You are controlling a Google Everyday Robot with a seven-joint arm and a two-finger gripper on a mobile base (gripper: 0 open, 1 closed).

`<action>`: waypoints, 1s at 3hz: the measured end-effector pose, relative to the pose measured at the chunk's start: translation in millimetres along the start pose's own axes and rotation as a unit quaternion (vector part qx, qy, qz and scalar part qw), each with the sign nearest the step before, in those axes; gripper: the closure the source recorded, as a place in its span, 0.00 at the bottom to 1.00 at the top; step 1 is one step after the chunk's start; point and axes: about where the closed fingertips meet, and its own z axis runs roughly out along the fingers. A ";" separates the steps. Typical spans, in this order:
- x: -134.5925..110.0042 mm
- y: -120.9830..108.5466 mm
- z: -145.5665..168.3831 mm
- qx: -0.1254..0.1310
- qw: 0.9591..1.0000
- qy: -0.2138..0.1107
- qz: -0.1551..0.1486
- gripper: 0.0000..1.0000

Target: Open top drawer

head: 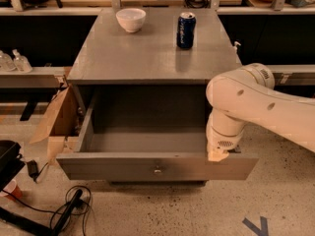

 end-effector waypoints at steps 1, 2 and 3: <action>0.6 0.5 -0.7 0.001 1.000 0.001 0.000 0.13; 4.8 -4.9 -7.8 0.009 1.000 0.000 0.005 0.00; 14.8 -21.0 -26.5 0.035 0.999 0.007 0.011 0.14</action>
Offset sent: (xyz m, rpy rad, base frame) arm 0.0106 -0.0108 0.0176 0.0021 -0.0415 -0.0215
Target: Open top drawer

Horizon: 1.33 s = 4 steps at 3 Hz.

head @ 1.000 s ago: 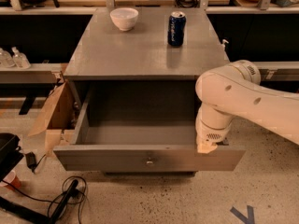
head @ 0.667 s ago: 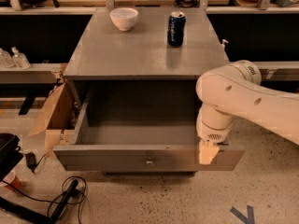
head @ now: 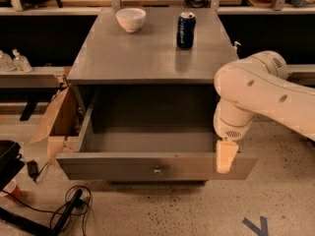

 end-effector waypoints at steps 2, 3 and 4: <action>1.8 -59.8 -6.9 0.058 0.997 -0.047 -0.003 0.67; -10.3 -75.6 25.0 0.063 0.995 -0.078 -0.010 0.90; -35.4 -80.0 60.9 0.074 0.995 -0.064 -0.031 1.00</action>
Offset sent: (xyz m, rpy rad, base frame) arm 0.0876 -0.0131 0.0278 0.1167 -0.1929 0.0368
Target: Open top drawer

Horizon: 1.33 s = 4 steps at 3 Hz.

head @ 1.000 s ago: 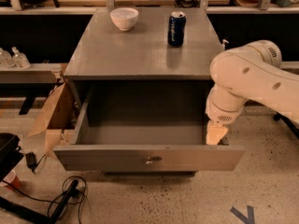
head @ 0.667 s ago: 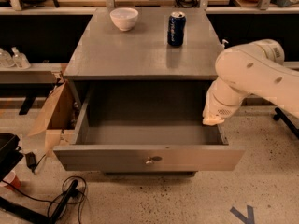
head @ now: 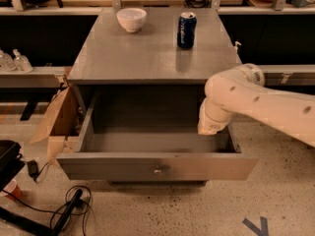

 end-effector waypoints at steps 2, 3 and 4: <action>14.9 70.5 43.0 -0.041 0.997 0.053 0.034 1.00; 16.1 74.6 42.4 -0.044 0.997 0.055 0.037 1.00; 26.9 118.2 9.9 -0.062 0.994 0.057 0.074 1.00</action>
Offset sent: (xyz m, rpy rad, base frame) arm -0.1196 -0.0176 -0.0814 -0.0900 0.1869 -0.1845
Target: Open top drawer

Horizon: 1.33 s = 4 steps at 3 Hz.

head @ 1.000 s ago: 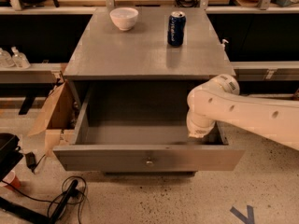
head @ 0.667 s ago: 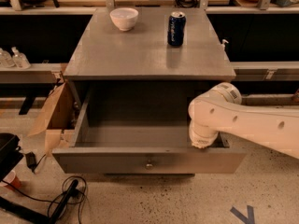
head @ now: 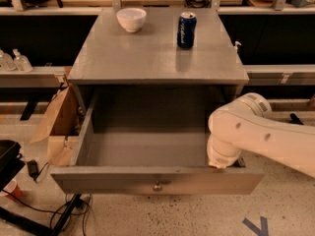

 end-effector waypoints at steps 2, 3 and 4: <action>7.3 31.1 -13.9 -0.027 1.000 -0.012 0.009 1.00; 11.2 49.9 -22.9 -0.043 0.999 -0.022 0.018 0.86; 11.8 50.3 -24.0 -0.042 0.999 -0.022 0.018 0.53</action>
Offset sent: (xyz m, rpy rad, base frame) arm -0.1470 0.0048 0.0333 0.1670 0.1953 -0.0495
